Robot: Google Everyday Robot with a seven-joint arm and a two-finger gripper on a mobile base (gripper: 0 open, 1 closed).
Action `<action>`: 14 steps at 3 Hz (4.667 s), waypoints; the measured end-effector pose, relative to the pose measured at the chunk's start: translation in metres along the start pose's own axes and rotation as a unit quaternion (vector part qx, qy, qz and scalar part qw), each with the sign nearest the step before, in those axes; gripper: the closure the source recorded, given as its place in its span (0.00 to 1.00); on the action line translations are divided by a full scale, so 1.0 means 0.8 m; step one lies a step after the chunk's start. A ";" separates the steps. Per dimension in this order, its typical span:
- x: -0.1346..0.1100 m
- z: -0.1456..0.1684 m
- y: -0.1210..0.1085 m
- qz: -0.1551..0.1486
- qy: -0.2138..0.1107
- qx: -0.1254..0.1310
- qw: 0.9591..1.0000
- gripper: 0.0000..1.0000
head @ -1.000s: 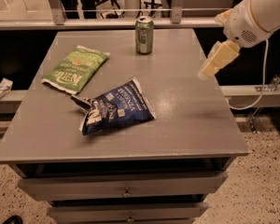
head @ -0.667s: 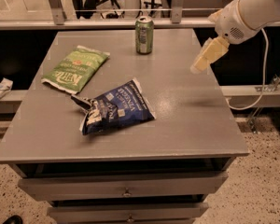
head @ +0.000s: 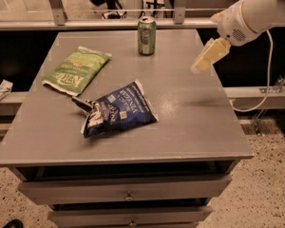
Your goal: Pick green can
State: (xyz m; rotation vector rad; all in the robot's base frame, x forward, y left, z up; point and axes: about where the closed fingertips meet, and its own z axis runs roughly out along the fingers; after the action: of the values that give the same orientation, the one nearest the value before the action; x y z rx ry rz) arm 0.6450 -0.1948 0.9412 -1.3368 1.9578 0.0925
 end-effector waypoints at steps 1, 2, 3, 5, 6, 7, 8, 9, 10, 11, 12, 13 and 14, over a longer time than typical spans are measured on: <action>-0.011 0.032 -0.028 0.029 -0.058 0.012 0.998 0.00; -0.032 0.080 -0.073 0.068 -0.136 0.019 0.988 0.00; -0.047 0.112 -0.091 0.087 -0.177 0.012 0.980 0.00; -0.104 0.173 -0.091 0.097 -0.243 -0.029 0.965 0.00; -0.131 0.195 -0.078 0.097 -0.263 -0.051 0.959 0.00; -0.150 0.215 -0.064 0.092 -0.258 -0.056 0.960 0.00; -0.161 0.239 -0.050 0.092 -0.250 -0.061 0.962 0.00; -0.161 0.257 -0.041 0.096 -0.237 -0.058 0.965 0.15; -0.156 0.264 -0.043 0.101 -0.232 -0.047 0.966 0.38; -0.150 0.261 -0.050 0.107 -0.233 -0.032 0.966 0.61; -0.146 0.248 -0.057 0.110 -0.239 -0.022 0.965 0.84; -0.144 0.212 -0.064 0.110 -0.252 -0.022 0.961 1.00; -0.136 0.151 -0.072 0.122 -0.269 -0.025 0.955 1.00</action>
Offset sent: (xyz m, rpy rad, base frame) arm 0.1231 0.0146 -0.0040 0.4026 -0.1434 -0.0598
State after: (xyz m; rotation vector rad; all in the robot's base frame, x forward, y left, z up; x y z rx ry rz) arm 0.7764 -0.0833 0.9406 -0.9610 1.6403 0.5693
